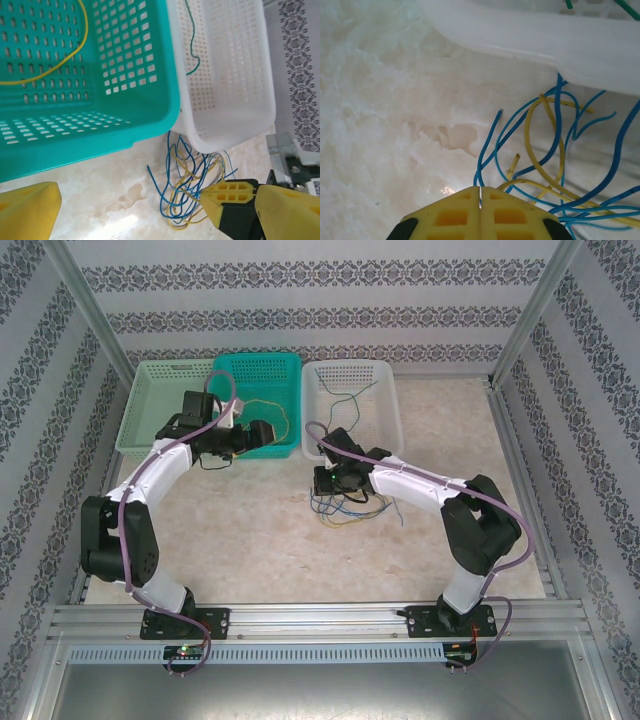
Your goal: Untangle the cables
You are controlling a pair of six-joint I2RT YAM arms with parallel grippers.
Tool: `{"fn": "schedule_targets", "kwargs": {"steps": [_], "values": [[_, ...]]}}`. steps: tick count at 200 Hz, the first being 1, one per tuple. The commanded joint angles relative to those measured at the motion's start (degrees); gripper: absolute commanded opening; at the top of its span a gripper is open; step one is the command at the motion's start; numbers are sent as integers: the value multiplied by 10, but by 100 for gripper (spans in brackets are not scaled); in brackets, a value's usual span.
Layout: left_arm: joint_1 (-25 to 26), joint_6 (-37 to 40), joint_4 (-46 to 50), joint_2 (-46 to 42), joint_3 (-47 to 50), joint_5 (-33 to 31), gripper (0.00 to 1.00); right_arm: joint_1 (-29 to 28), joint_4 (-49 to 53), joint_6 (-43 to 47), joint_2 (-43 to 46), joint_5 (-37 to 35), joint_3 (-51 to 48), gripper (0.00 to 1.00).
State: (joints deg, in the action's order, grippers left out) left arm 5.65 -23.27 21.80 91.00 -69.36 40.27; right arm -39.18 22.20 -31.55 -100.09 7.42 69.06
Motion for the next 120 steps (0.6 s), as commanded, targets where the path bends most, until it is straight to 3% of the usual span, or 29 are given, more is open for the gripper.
{"fn": "schedule_targets", "kwargs": {"steps": [1,54,86,120], "values": [[3,-9,-29,-10,3,-2,100,1,29,12,33,-12,13,0],[19,6,-23,-22,0,-4,100,69,-19,-54,155,175,7,0],[86,56,-36,-49,6,-8,100,100,-6,-69,186,272,61,0],[180,98,-96,-66,12,-11,100,107,-4,-82,192,300,87,0]]}}
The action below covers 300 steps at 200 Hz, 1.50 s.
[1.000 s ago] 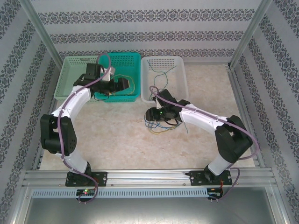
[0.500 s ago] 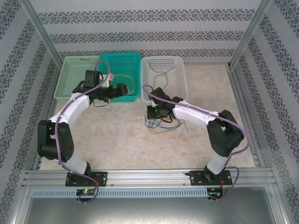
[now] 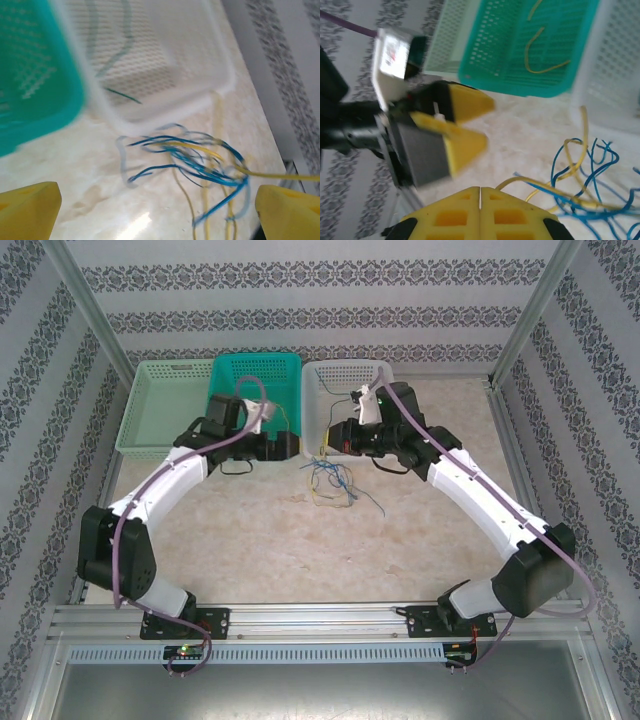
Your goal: Untangle the cables
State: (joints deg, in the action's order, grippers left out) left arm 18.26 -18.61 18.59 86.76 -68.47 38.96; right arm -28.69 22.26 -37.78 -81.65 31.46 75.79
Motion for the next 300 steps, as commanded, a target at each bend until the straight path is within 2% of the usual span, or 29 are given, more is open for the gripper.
{"fn": "schedule_targets", "kwargs": {"steps": [1,23,50,71,78,86,94,102,123,131,136,143,157,174,191,217,237,248,274,300], "values": [[56,52,-66,-24,3,2,100,2,-5,-21,7,60,20,0],[82,48,-111,-22,2,-3,99,2,-9,-26,4,64,18,0],[90,49,-129,-22,4,-13,98,2,-11,-29,8,62,12,0],[98,65,-122,-14,-4,-13,91,1,-25,-38,7,79,11,0],[100,67,-124,-12,-4,-12,84,1,-26,-40,6,83,12,0],[102,67,-131,-9,-4,-11,71,2,-23,-39,5,83,11,0],[104,65,-137,-7,-2,-13,52,4,-21,-39,6,79,8,0],[105,64,-141,-5,-1,-16,38,7,-22,-43,8,75,2,0],[106,62,-150,-1,2,-9,15,19,-40,-59,20,74,-17,0],[107,61,-152,-2,4,-11,5,21,-40,-58,24,72,-19,9],[107,60,-154,-3,6,-14,0,23,-36,-56,26,68,-21,22],[107,59,-159,-5,9,-20,0,26,-29,-49,29,61,-25,40],[106,55,-164,-9,12,-31,0,33,-10,-26,39,34,-40,63],[106,46,-159,-10,11,-59,0,39,34,-2,57,-39,-67,75],[106,30,-161,-14,13,-92,0,51,35,-21,81,-65,-117,77],[107,0,-205,-19,32,-110,0,51,-16,-73,101,-41,-194,73],[107,-20,-233,-16,46,-113,0,27,-44,-88,90,-25,-217,69],[107,-28,-238,-16,48,-114,0,9,-44,-65,85,-37,-219,69],[106,-53,-256,-17,54,-105,0,-24,-27,30,75,-128,-226,69],[106,-77,-253,-20,50,-101,0,-26,-65,49,58,-129,-244,69]]}}
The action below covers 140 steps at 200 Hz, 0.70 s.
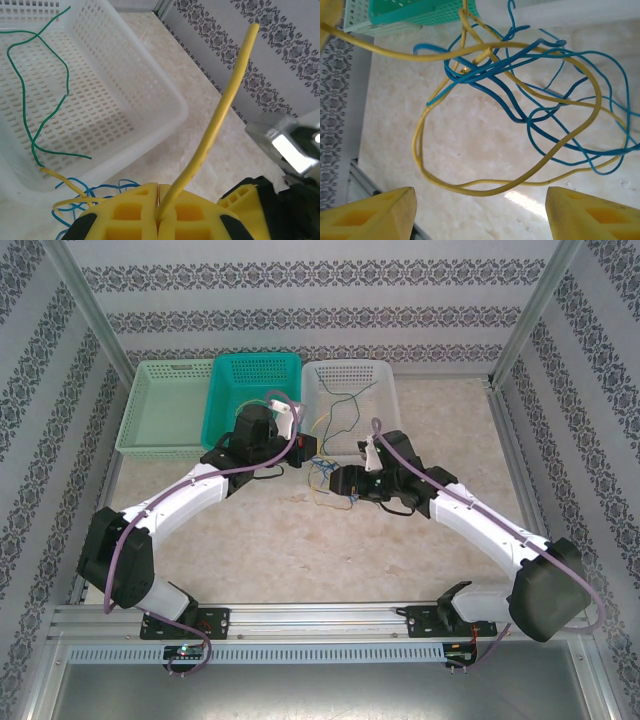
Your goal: Untangle the cables
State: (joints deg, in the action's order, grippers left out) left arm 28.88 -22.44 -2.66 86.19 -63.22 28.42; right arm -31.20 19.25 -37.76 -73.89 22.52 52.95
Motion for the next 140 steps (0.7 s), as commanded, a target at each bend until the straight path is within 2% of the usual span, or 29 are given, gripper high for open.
{"fn": "schedule_targets", "kwargs": {"steps": [1,55,69,85,110,118,140], "values": [[0,-39,-41,-14,-2,4,0,-1,-35,49,-20,-40,-16,69],[0,-72,-67,-21,10,20,0,-21,-60,86,-90,-86,2,67],[0,-77,-70,-25,14,17,0,-22,-62,89,-104,-86,6,54],[-4,-78,-61,-33,13,10,0,-23,-46,89,-117,-91,10,27],[-18,-89,-63,-48,11,8,0,-22,-18,99,-124,-117,-1,4],[-24,-94,-63,-53,9,10,0,-19,-11,103,-125,-119,-6,0],[-41,-112,-64,-70,6,11,0,-12,-6,109,-127,-119,-20,0]]}}
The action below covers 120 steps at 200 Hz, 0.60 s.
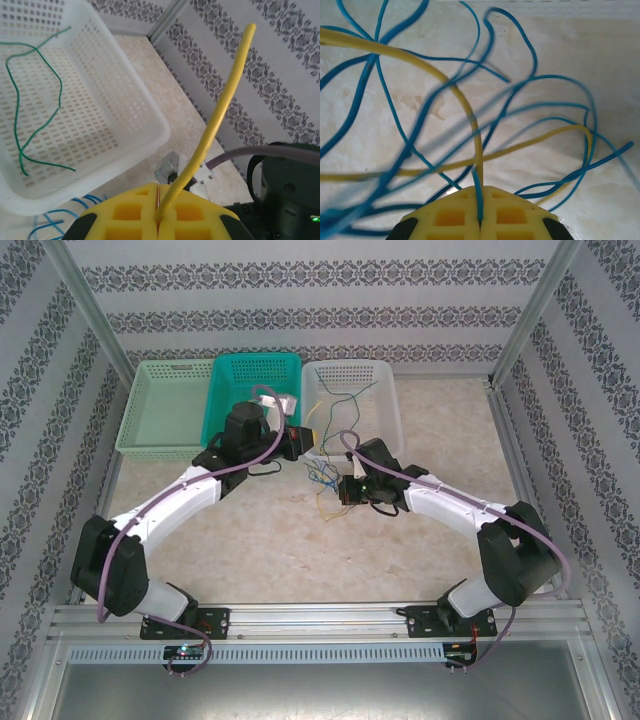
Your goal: Untangle the cables
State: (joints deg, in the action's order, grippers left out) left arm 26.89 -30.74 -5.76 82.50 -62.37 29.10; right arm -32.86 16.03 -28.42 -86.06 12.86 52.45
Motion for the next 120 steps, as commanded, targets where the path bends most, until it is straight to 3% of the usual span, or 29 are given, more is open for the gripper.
{"fn": "schedule_targets", "kwargs": {"steps": [1,43,120], "values": [[-22,-30,-33,-34,-2,4,0,5,27,16,-5,-23,-16,0],[-50,-44,-19,-73,7,-3,0,10,62,10,-32,-34,-29,0],[-164,-49,34,-185,24,-20,0,28,85,7,-74,-79,-51,3]]}}
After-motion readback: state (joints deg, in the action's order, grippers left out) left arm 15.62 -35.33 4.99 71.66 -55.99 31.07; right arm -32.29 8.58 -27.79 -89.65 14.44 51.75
